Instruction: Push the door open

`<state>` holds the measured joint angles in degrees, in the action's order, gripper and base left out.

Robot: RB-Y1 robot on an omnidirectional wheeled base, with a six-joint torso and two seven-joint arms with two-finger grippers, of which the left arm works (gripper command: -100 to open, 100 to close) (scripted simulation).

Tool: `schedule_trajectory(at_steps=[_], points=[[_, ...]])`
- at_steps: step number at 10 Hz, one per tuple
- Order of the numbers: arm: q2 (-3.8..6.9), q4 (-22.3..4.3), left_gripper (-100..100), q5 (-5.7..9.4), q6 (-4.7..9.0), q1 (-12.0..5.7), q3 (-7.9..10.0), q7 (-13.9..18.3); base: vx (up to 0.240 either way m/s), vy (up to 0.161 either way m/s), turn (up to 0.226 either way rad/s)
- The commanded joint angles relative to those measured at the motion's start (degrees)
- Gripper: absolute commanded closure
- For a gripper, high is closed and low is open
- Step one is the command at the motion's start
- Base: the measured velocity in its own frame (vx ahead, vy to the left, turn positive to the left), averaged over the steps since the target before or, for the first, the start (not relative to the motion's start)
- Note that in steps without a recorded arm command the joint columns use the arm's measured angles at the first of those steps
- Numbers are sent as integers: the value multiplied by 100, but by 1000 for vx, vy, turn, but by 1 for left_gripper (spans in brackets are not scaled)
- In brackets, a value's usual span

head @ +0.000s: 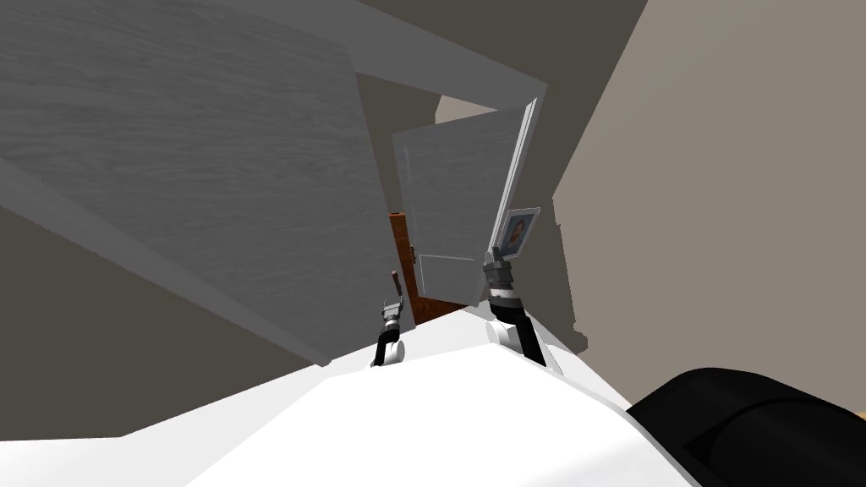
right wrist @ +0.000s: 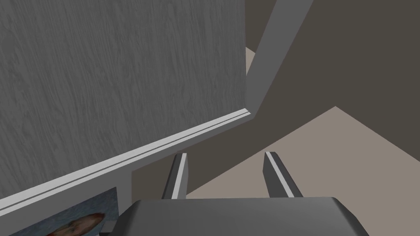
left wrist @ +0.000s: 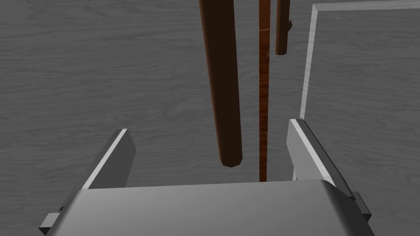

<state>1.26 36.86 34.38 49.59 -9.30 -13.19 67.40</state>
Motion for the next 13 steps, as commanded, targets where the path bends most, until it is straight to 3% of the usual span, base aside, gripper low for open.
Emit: schedule_trajectory(at_steps=[1, 3, 6, 7, 8, 13], points=[[70, -133, -100, 8, 65, -64, 9, 51, 188, 51, -24], [102, -149, -100, 21, 74, -65, 22, 72, 210, 22, -28], [15, -174, -100, 40, 88, -67, 43, 103, 199, 34, -25], [44, -197, -100, 33, 99, -75, 34, 107, 98, 22, -7], [44, -197, 100, 33, 99, -75, 34, 107, -15, -3, 7], [44, -197, 100, 33, 99, -75, 34, 107, -9, -6, -8]])
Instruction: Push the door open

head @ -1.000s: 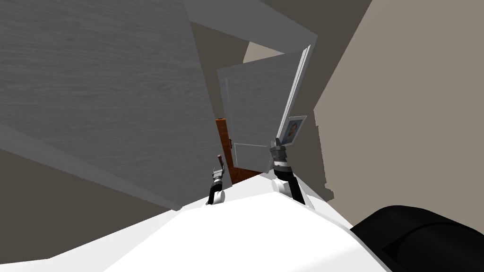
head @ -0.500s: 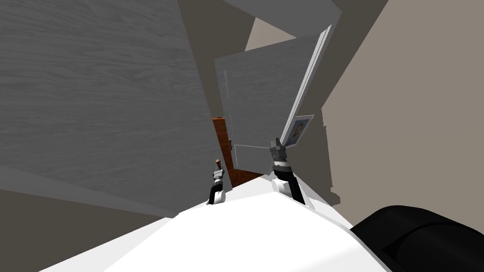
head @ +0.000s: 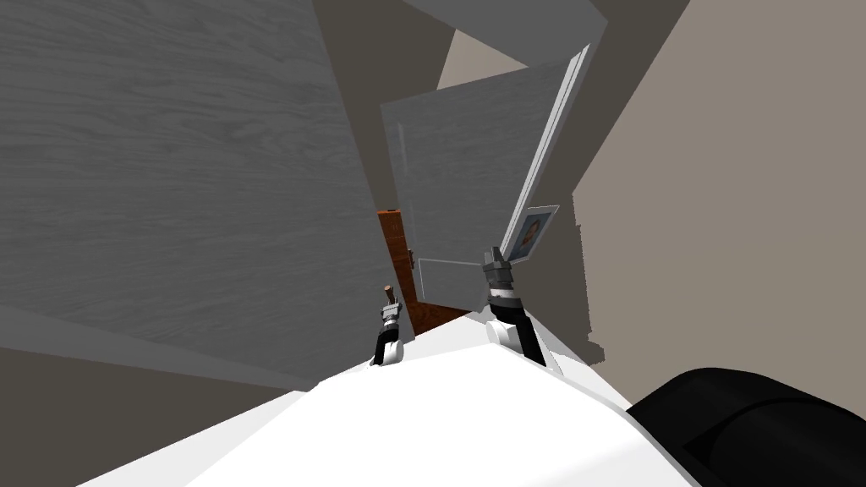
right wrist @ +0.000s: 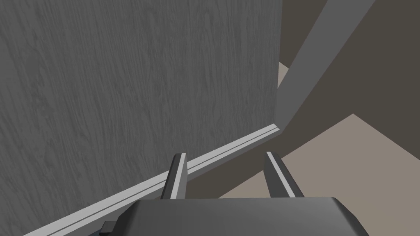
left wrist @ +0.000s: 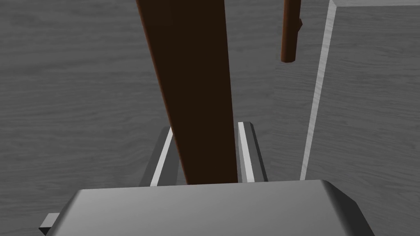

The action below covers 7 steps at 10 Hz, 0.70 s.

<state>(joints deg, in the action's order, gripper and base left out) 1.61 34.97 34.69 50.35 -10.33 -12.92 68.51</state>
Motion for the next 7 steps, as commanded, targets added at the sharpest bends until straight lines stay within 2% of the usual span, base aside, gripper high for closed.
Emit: schedule_trajectory(at_steps=[1, 2, 5, 7], points=[[54, 13, 100, 115, 81, 30, 165, -90, 55, 21, -199], [80, 21, 100, 187, 133, 49, 268, -147, 92, 47, -210], [120, 36, 100, 318, 225, 81, 455, -249, 84, 49, -94], [120, 36, 100, 318, 225, 81, 455, -249, 40, 16, -17]])
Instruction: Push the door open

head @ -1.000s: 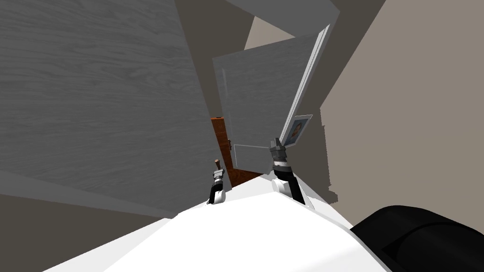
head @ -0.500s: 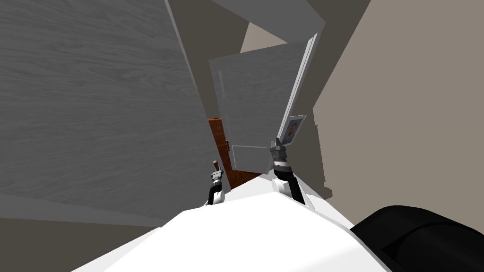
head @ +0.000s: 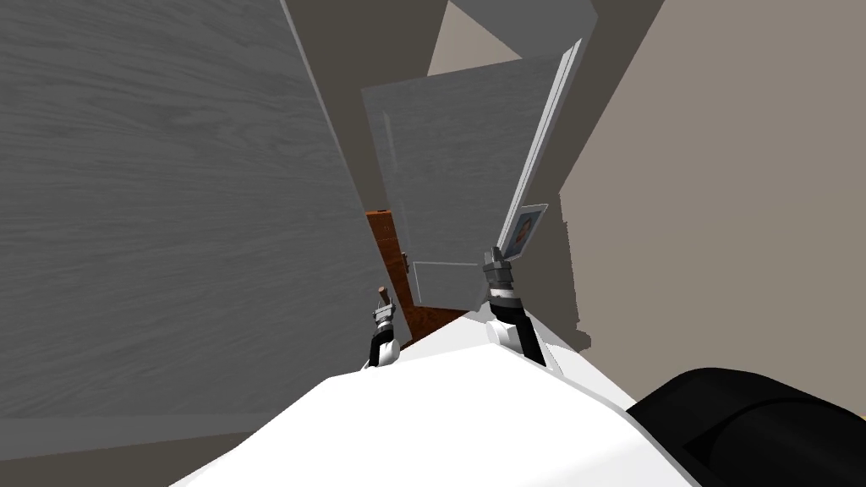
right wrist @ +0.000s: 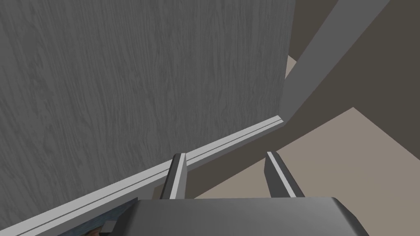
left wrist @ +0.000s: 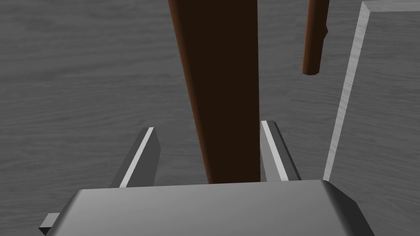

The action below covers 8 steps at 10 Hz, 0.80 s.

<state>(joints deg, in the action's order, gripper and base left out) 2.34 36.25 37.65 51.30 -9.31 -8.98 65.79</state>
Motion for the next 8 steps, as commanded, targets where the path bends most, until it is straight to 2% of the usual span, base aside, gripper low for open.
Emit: schedule_trajectory(at_steps=[1, 3, 5, 8], points=[[60, -87, 100, 71, 164, -9, 131, -15, 25, 15, -52], [82, -74, 100, 178, 240, 17, 284, -99, 43, 29, -115], [82, -74, 100, 178, 240, 17, 284, -99, 26, 37, -13], [106, -52, 100, 354, 365, 57, 536, -238, 52, 27, -119]])
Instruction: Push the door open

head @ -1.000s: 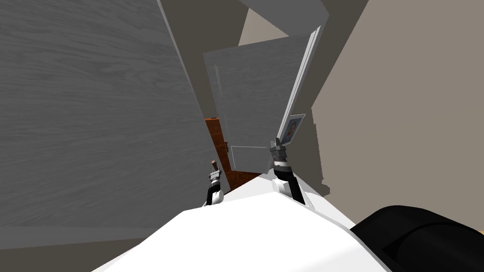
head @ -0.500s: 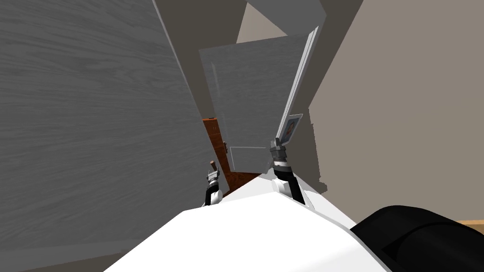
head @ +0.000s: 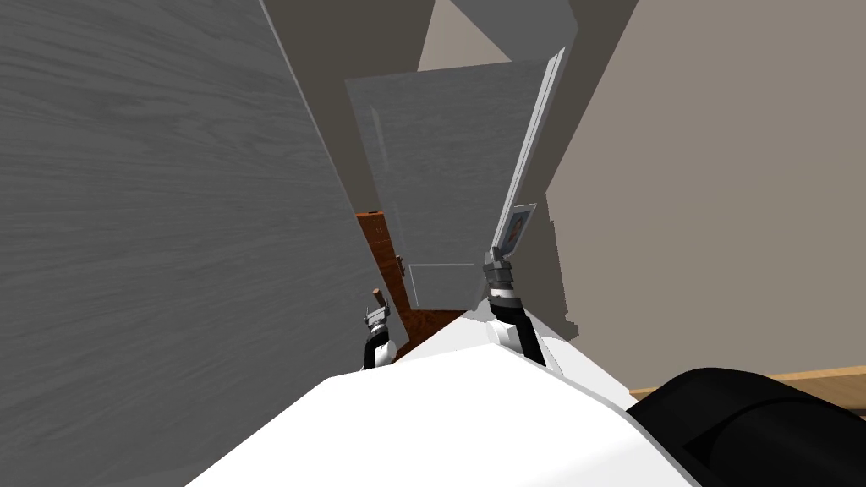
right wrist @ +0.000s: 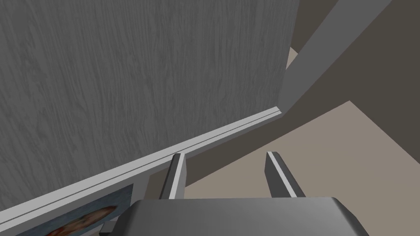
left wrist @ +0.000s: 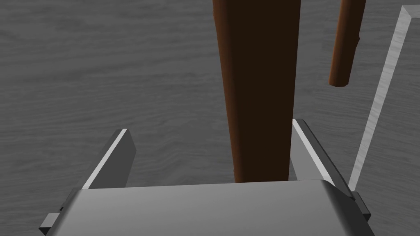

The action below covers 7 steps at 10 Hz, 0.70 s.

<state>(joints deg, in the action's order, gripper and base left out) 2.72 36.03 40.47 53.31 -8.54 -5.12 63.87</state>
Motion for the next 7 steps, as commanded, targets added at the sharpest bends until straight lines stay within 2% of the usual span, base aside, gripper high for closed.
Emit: schedule_trajectory(at_steps=[1, 3, 4, 5, 7], points=[[68, -31, 100, 72, 163, -19, 149, -46, 69, 26, -28], [79, -15, 100, 197, 252, 8, 328, -144, 64, 55, -108], [79, -15, 100, 197, 252, 8, 328, -144, 51, 58, -54], [80, -6, 100, 263, 299, 22, 422, -196, 61, 35, -110], [80, -5, 100, 263, 299, 22, 422, -196, 30, 14, -19]])
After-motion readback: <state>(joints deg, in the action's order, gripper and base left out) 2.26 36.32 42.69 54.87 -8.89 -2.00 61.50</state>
